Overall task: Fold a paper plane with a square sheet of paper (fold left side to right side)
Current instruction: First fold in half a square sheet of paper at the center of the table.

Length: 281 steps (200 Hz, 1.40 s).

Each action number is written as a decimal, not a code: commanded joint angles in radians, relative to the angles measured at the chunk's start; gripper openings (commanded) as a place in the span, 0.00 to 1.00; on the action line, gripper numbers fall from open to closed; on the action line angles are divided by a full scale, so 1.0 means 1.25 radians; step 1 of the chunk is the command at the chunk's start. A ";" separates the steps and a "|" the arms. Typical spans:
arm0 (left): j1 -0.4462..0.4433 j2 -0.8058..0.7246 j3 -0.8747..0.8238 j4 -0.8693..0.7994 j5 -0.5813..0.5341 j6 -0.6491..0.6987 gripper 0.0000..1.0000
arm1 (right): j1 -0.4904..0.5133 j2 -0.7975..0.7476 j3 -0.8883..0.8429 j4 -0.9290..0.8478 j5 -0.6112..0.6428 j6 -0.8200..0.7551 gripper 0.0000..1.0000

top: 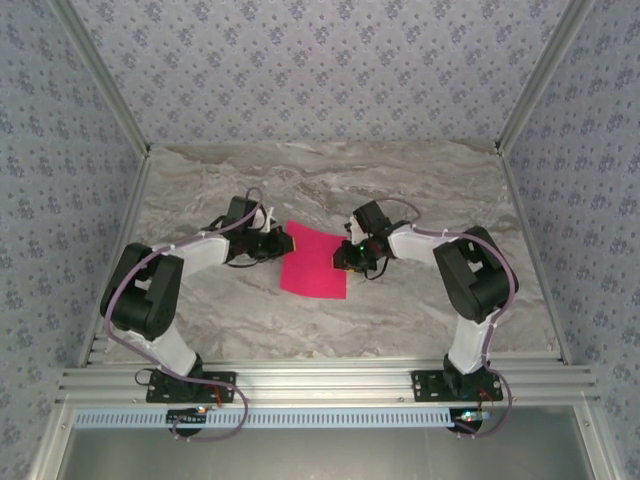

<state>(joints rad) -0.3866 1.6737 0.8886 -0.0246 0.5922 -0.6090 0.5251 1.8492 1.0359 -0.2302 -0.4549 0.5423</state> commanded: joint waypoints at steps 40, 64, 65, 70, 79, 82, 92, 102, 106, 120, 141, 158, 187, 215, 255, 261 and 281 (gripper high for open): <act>-0.035 -0.032 0.024 0.065 0.101 -0.095 0.44 | 0.008 0.051 0.008 -0.060 0.067 0.013 0.25; -0.061 -0.010 0.032 0.133 0.119 -0.159 0.50 | 0.007 0.052 -0.002 -0.034 0.058 0.013 0.25; -0.063 -0.009 0.032 0.135 0.119 -0.160 0.50 | 0.008 0.051 -0.002 -0.033 0.058 0.012 0.25; -0.069 -0.003 0.038 0.144 0.120 -0.168 0.51 | 0.008 0.051 -0.004 -0.026 0.052 0.012 0.25; -0.080 0.011 0.047 0.150 0.118 -0.174 0.52 | 0.008 0.051 -0.004 -0.015 0.042 0.010 0.25; -0.083 0.017 0.052 0.150 0.118 -0.174 0.52 | 0.006 0.051 -0.004 -0.013 0.038 0.010 0.25; -0.093 0.034 0.066 0.148 0.112 -0.172 0.53 | 0.006 0.047 -0.004 -0.001 0.025 0.009 0.26; -0.101 0.050 0.074 0.149 0.108 -0.174 0.53 | 0.003 0.036 -0.007 0.015 0.014 0.010 0.26; -0.101 0.057 0.078 0.150 0.107 -0.175 0.53 | 0.001 0.030 -0.009 0.020 0.007 0.011 0.27; -0.104 0.075 0.084 0.154 0.101 -0.179 0.52 | -0.008 -0.002 -0.019 0.047 -0.015 0.015 0.29; -0.103 0.094 0.091 0.157 0.092 -0.182 0.49 | -0.029 -0.070 -0.049 0.095 -0.035 0.029 0.33; -0.105 0.103 0.095 0.162 0.090 -0.186 0.46 | -0.052 -0.116 -0.074 0.124 -0.053 0.050 0.39; -0.105 0.108 0.097 0.166 0.078 -0.189 0.38 | -0.074 -0.160 -0.134 0.241 -0.104 0.133 0.43; -0.105 0.116 0.101 0.158 0.068 -0.187 0.29 | -0.068 -0.156 -0.163 0.366 -0.150 0.205 0.44; -0.104 0.123 0.103 0.154 0.063 -0.187 0.23 | -0.051 -0.119 -0.153 0.390 -0.158 0.223 0.43; -0.104 0.123 0.103 0.154 0.063 -0.187 0.22 | -0.047 -0.113 -0.153 0.393 -0.157 0.225 0.42; -0.105 0.123 0.104 0.149 0.061 -0.184 0.22 | -0.039 -0.093 -0.147 0.395 -0.158 0.231 0.36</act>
<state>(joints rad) -0.5148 1.8050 0.9867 0.1604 0.6792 -0.8497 0.4637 1.6939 0.8394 0.2348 -0.6300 0.7979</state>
